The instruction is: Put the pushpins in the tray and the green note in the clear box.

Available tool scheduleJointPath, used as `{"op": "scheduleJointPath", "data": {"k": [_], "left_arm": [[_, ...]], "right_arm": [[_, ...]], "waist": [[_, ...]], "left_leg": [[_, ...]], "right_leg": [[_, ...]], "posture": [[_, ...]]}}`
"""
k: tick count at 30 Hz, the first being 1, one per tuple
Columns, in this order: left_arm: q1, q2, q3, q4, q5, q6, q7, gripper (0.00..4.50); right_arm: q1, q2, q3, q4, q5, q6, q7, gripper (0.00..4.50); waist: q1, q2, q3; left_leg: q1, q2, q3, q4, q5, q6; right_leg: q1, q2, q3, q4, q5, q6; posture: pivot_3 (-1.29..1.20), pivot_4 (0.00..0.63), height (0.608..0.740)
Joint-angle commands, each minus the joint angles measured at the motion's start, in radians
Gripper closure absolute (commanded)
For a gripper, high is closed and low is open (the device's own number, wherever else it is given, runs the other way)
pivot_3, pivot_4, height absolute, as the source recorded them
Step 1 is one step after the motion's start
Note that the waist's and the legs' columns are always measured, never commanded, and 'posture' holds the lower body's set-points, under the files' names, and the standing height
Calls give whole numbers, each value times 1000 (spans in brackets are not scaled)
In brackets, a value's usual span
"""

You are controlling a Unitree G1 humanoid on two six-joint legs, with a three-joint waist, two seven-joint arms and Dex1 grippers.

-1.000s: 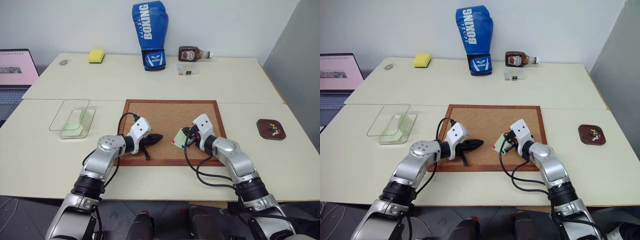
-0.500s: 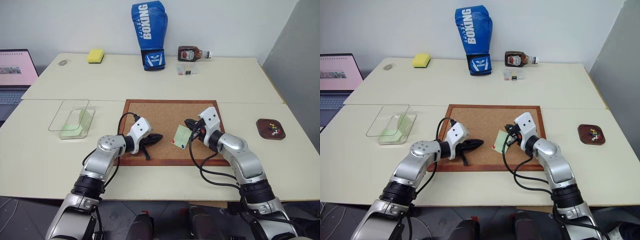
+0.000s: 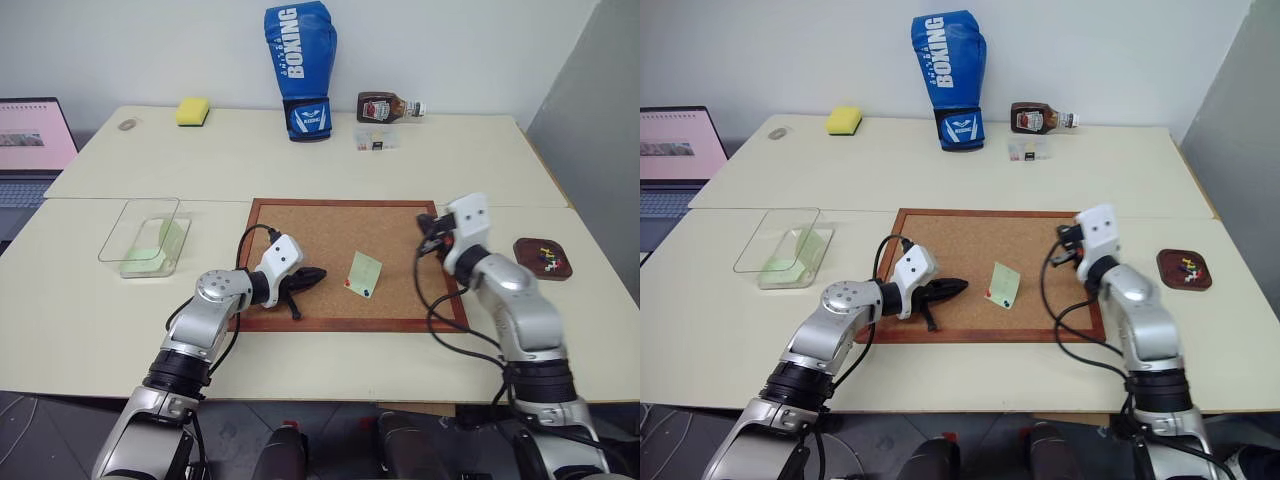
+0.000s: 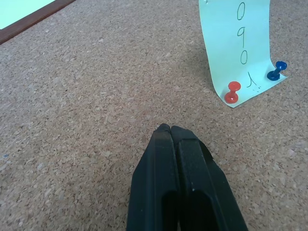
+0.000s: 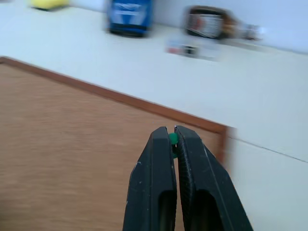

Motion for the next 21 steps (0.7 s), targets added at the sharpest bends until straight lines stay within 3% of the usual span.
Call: {"op": "scheduleJointPath", "data": {"k": [1,9,14,21], "left_arm": [[16,6,-17,8,17,12,0,4500],[-10,-2,-22,43,25,-4,-6,4500],[-22,-7,-30,60,35,-25,-9,4500],[-17,-1,-23,55,32,-26,-1,4500]], "right_arm": [[32,-100,-155,36,-21,21,-66,4469],[42,-178,-275,148,69,94,-15,4469],[10,-202,-262,228,119,86,60,4469],[-40,-236,-221,391,73,-10,56,4469]], "waist": [[0,0,0],[-4,3,-1],[-4,3,-2],[-1,3,-2]], "left_leg": [[0,0,0,0,0,0],[3,0,1,1,0,1],[4,-1,1,1,1,1],[3,-1,1,0,1,1]], "right_leg": [[0,0,0,0,0,0],[3,0,2,0,0,0],[4,0,2,-1,0,0],[4,0,2,-1,0,1]], "posture": [[0,150,740],[0,150,740],[0,150,740],[0,150,740]]}}
